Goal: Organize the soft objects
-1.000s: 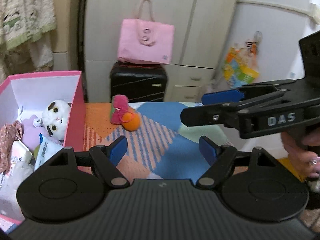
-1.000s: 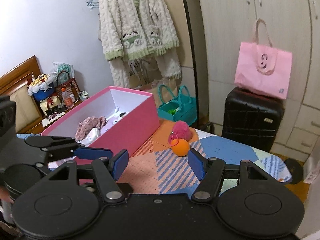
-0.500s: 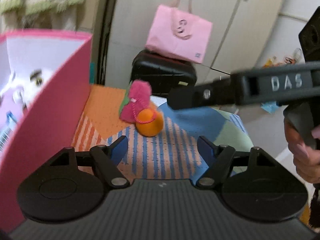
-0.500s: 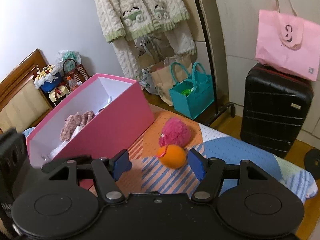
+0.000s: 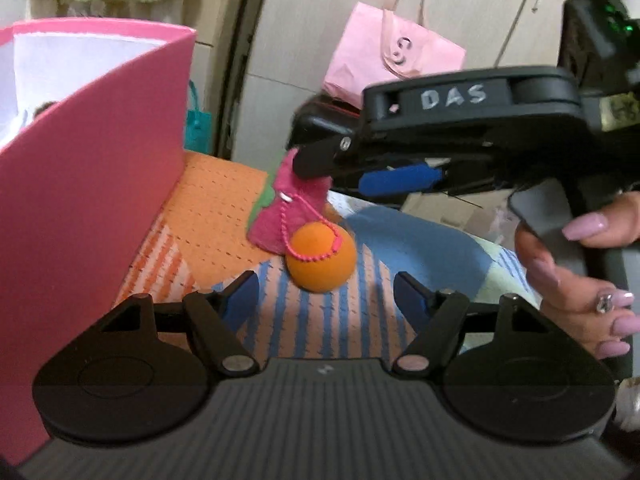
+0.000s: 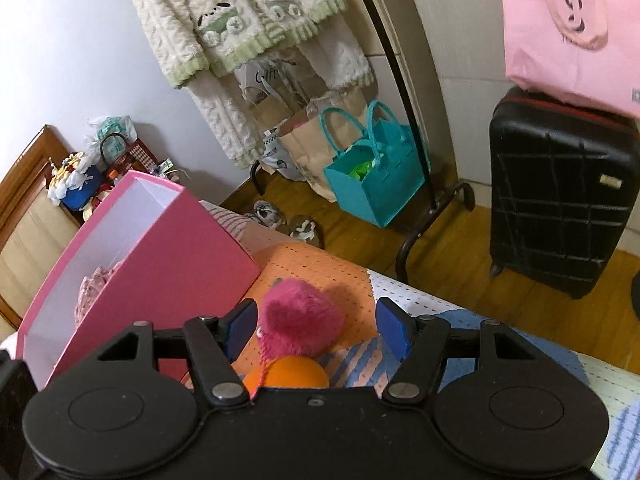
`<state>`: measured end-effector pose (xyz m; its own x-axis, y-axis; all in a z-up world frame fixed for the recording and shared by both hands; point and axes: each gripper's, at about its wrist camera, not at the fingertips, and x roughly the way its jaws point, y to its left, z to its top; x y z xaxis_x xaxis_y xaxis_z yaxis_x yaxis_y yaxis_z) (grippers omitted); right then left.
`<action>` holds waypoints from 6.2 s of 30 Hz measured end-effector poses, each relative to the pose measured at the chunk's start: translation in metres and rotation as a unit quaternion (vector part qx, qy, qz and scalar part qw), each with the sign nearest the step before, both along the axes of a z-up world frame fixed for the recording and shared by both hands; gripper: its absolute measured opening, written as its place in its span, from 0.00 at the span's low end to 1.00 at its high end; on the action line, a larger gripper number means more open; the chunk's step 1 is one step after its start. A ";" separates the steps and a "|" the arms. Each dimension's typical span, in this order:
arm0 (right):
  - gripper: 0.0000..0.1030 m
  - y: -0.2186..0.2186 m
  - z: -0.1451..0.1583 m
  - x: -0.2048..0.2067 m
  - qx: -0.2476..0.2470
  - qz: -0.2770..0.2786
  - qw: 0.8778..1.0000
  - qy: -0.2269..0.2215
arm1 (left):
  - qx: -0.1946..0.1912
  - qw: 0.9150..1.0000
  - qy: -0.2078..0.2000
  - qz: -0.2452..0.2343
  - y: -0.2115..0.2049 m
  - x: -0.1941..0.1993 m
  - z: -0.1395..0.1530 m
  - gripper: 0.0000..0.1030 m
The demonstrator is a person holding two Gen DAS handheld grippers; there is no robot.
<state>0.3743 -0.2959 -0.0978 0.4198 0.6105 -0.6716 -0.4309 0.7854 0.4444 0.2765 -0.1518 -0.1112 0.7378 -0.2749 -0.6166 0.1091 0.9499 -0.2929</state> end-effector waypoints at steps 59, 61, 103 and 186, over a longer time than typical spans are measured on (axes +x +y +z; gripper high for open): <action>0.45 -0.033 0.009 -0.139 -0.005 -0.112 0.993 -0.034 | 0.013 0.995 0.055 -0.076 0.016 -0.074 0.028 0.35; 0.45 -0.035 0.012 -0.151 -0.008 -0.111 0.993 -0.040 | 0.019 0.995 0.055 -0.078 0.018 -0.083 0.029 0.35; 0.47 0.089 0.102 -0.293 0.038 0.077 0.991 -0.106 | 0.043 0.976 0.004 -0.215 0.172 -0.208 0.142 0.35; 1.00 0.116 0.119 -0.300 -0.151 -0.119 0.957 -0.218 | 0.143 0.979 -0.101 -0.106 0.201 -0.232 0.154 0.99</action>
